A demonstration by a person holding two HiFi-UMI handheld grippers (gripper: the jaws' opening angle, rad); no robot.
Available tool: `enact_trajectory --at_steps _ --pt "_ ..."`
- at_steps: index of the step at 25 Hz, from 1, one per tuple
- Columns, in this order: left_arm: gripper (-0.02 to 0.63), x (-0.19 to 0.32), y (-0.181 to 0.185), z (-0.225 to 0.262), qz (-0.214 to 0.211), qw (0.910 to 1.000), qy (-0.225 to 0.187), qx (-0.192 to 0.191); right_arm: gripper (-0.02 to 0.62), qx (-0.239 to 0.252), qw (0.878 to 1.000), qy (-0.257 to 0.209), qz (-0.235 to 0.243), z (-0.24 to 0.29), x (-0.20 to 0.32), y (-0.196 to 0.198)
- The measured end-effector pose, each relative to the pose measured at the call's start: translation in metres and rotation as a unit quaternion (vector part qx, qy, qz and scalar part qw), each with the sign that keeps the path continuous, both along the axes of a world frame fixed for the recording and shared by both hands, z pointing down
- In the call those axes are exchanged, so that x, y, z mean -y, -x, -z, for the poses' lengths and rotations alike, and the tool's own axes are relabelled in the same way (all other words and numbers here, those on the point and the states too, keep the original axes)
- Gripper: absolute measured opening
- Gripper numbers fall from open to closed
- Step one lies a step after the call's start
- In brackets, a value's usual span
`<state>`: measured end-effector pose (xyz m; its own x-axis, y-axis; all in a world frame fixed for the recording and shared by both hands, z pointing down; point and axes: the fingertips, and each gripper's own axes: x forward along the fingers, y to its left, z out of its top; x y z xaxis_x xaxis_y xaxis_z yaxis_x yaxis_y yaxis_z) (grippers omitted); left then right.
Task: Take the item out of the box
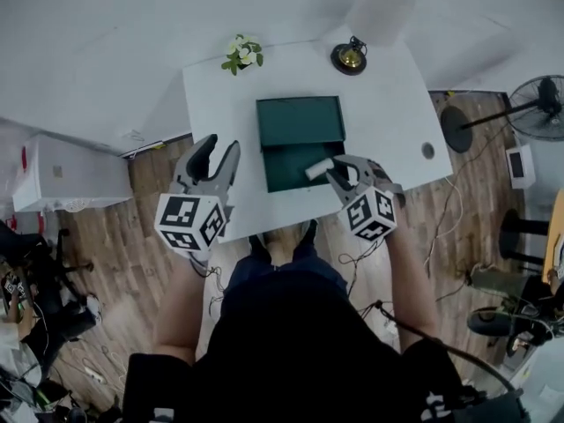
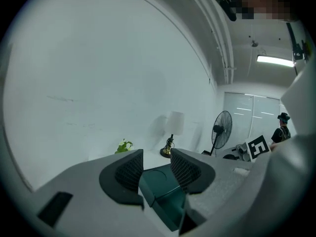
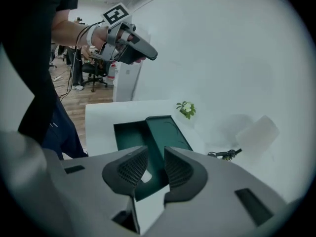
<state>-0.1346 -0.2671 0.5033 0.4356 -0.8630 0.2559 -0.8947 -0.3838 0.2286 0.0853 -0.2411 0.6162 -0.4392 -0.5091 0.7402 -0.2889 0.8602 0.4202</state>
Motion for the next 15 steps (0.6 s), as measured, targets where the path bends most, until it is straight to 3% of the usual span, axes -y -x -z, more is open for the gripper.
enact_trajectory --at_steps 5,11,15 --pt "0.172 0.001 -0.013 -0.018 0.017 0.9995 0.024 0.010 0.132 -0.051 0.994 0.063 0.068 -0.053 0.002 -0.002" --pt "0.172 -0.001 -0.014 -0.046 0.029 0.9980 0.056 0.011 0.137 -0.119 0.974 0.142 0.132 -0.109 0.001 -0.004" --pt "0.172 0.000 -0.008 -0.064 0.038 0.9965 0.074 0.004 0.147 -0.164 0.959 0.167 0.161 -0.134 0.004 -0.004"
